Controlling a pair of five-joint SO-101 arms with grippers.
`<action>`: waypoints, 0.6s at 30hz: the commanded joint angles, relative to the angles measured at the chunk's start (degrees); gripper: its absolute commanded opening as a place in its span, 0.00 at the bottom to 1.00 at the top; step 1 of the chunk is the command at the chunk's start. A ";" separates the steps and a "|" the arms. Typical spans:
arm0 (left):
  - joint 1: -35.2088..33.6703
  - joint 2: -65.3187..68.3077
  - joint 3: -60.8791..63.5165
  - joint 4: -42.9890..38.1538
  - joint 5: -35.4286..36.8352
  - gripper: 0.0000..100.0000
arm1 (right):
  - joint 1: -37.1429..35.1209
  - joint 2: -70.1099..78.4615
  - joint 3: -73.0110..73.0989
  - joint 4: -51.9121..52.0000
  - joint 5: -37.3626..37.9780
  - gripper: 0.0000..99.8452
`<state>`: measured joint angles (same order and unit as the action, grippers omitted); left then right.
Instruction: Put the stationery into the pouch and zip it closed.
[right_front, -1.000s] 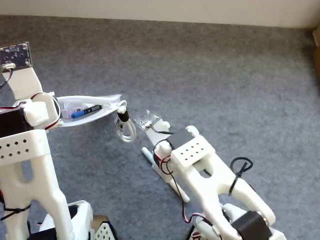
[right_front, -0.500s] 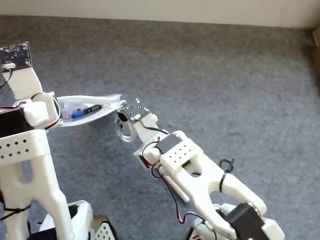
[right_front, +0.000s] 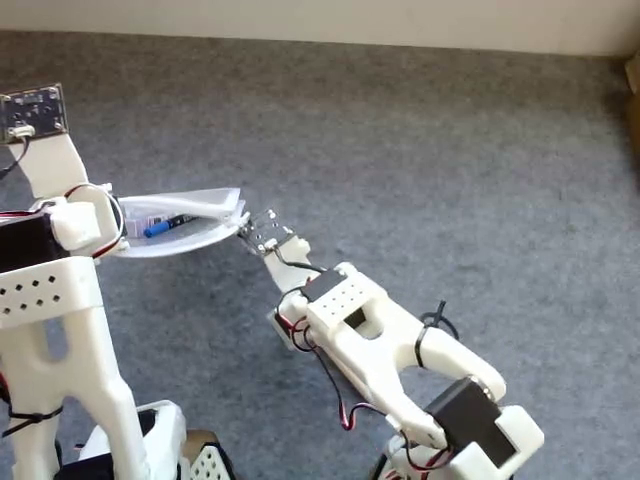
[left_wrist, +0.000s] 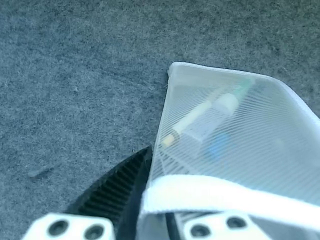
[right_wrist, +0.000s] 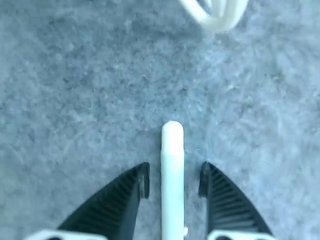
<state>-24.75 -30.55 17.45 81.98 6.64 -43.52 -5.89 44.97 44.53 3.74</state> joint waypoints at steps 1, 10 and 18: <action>-0.22 0.66 0.22 -1.14 0.26 0.01 | -0.48 3.21 -0.40 -0.48 -0.09 0.16; -0.22 0.66 0.22 -1.14 0.26 0.01 | -0.57 4.09 -0.13 -0.13 0.00 0.01; -0.22 0.66 0.22 -1.14 0.26 0.01 | -0.40 -10.33 2.51 2.59 0.00 0.00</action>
<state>-24.75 -30.46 17.63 81.98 6.64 -43.25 -9.14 46.37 45.41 3.74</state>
